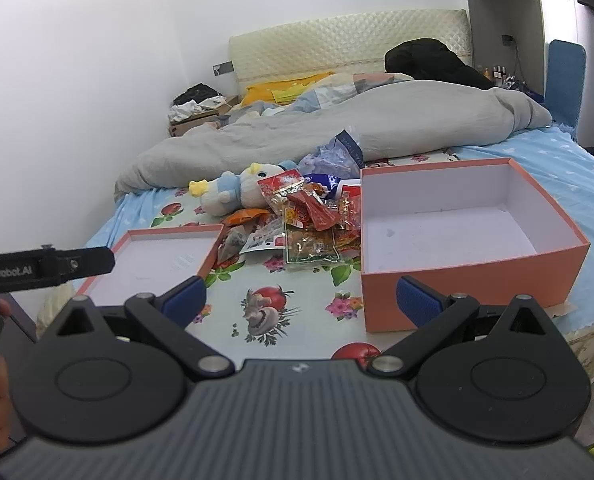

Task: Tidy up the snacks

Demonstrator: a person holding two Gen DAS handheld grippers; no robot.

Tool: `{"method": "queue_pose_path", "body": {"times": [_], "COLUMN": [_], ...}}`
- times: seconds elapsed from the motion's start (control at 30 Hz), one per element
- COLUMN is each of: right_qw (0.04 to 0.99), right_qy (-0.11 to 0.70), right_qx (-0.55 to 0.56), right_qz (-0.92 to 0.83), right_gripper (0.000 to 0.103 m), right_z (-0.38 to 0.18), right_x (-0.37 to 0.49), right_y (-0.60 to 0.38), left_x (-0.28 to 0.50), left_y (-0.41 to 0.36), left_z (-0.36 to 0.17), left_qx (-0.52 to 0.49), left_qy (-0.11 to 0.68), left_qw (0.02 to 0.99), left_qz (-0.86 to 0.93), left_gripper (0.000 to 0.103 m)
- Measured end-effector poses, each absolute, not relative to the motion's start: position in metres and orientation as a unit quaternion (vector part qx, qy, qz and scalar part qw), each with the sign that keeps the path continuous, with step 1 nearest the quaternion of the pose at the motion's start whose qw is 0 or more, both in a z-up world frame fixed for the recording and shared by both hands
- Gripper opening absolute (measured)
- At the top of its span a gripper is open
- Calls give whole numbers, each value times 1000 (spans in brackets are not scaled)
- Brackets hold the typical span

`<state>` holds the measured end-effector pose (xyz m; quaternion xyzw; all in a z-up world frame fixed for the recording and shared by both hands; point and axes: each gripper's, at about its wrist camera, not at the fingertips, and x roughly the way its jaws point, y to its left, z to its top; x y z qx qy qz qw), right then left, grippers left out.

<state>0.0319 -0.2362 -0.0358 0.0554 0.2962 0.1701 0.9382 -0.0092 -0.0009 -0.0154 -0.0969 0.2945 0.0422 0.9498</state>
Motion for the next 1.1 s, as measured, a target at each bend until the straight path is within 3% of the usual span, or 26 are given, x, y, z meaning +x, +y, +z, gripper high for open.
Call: {"method": "queue_pose_path", "body": {"times": [1.1], "right_qw": [933], "right_qy": [310], "right_qx": [54], "right_qz": [177], "right_gripper": [103], "right_z": [-42], "right_x": [33], "right_y": [-236], "left_x": [-6], "left_y": [1], "left_z": [-23], "left_qx": [-99], "left_qy": [299], "left_qw": [948], "left_qz": [41], "left_gripper": [103]}}
